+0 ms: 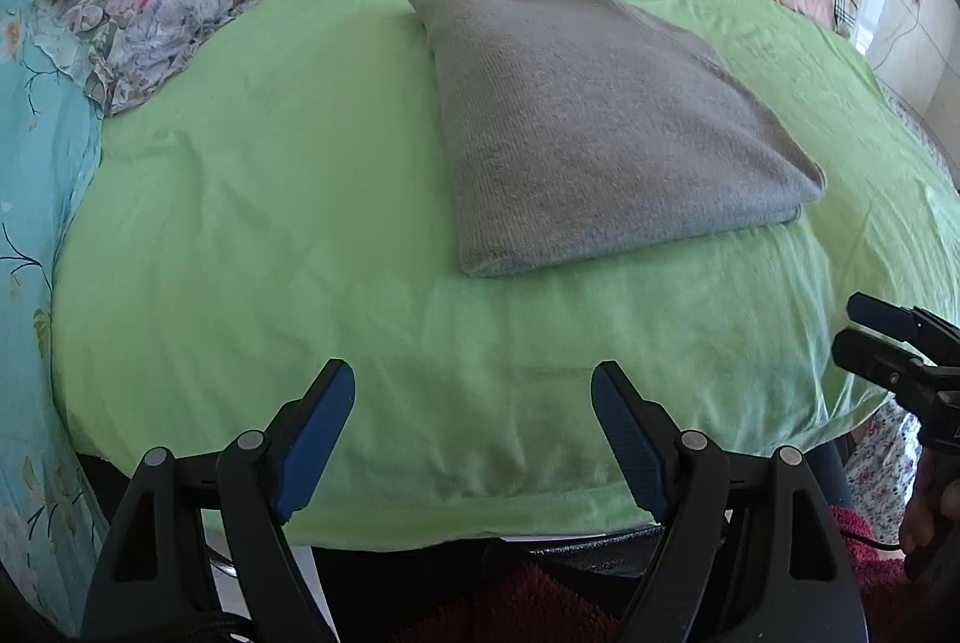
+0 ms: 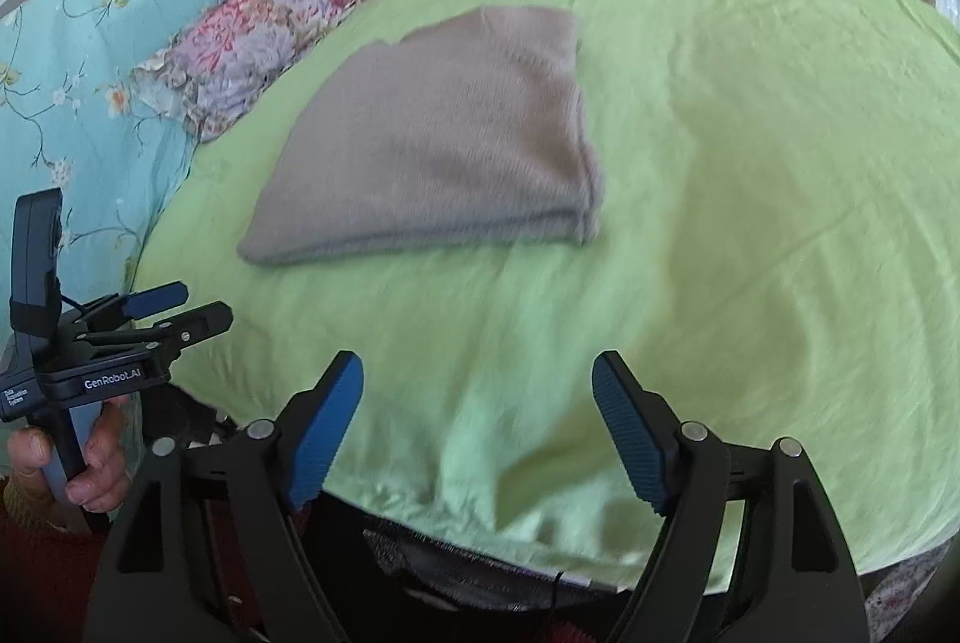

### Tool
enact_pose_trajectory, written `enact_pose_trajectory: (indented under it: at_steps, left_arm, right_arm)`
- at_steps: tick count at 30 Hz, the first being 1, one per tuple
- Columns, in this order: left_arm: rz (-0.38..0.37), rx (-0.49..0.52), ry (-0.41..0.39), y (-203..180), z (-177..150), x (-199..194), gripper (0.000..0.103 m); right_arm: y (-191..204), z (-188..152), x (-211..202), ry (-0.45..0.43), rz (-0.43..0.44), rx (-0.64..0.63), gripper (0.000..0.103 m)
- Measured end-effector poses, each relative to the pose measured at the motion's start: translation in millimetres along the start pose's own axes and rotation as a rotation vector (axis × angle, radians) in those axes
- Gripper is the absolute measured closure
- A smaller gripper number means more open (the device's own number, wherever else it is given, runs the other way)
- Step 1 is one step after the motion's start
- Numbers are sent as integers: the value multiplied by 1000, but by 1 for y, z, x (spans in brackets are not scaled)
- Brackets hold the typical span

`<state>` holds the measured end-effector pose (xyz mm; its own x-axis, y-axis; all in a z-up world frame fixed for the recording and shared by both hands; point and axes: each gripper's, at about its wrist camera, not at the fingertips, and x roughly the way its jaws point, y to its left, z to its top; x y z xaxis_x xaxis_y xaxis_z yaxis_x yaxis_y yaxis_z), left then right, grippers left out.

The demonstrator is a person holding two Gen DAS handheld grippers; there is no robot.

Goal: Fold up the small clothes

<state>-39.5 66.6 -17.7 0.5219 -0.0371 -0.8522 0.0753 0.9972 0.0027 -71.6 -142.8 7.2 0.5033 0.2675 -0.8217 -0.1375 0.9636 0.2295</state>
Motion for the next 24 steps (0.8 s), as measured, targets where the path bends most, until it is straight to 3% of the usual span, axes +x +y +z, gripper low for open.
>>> enact_pose_trajectory:
  at_steps: [9,24]
  left_arm:
    - [25,16,-79,-8,12,-9,17]
    - [108,34,-40,-7,30,7,16]
  right_arm:
    - [3,16,3,-36,-19,-9,20]
    - [20,29,16,-4,-19,-78,18]
